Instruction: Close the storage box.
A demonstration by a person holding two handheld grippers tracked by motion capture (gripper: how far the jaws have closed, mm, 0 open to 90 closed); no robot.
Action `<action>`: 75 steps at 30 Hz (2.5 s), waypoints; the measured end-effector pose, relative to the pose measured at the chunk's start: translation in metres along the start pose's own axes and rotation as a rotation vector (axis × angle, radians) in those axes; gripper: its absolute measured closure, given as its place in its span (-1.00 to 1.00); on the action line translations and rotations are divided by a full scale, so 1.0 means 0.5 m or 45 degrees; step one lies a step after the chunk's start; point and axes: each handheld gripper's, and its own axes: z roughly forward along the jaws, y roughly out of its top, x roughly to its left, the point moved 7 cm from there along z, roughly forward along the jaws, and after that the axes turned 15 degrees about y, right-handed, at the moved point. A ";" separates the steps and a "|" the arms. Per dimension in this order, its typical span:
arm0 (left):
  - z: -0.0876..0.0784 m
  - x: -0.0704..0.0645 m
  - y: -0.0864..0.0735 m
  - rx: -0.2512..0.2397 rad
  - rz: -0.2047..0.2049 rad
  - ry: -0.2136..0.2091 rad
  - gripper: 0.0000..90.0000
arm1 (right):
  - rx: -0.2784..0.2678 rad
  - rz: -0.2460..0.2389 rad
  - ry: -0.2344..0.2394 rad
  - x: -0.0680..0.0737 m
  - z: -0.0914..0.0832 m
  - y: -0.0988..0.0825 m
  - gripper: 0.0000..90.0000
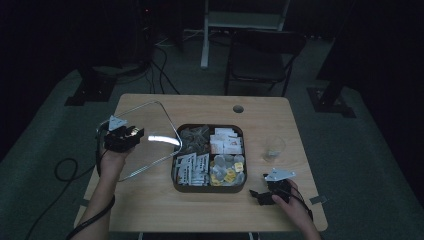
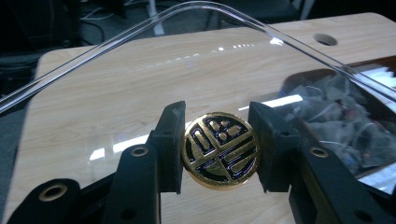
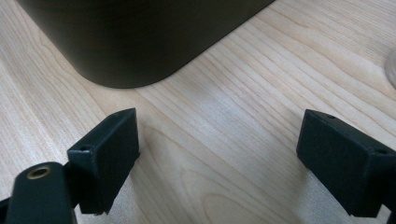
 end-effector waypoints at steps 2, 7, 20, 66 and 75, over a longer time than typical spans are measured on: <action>-0.002 -0.011 0.006 -0.010 0.016 -0.018 0.33 | 0.000 0.000 0.000 0.000 0.000 0.000 -0.72; -0.010 -0.037 0.020 -0.027 0.043 -0.062 0.33 | 0.000 0.000 0.000 0.000 0.000 0.000 -0.72; -0.017 -0.112 0.032 -0.033 0.133 -0.175 0.33 | 0.000 0.001 0.000 0.000 0.000 0.000 -0.72; 0.021 -0.364 0.032 -0.002 0.363 -0.463 0.33 | 0.000 0.000 0.000 0.000 0.000 0.000 -0.72; 0.035 -0.406 0.020 0.026 0.415 -0.474 0.33 | 0.000 -0.001 0.000 0.000 0.000 0.000 -0.72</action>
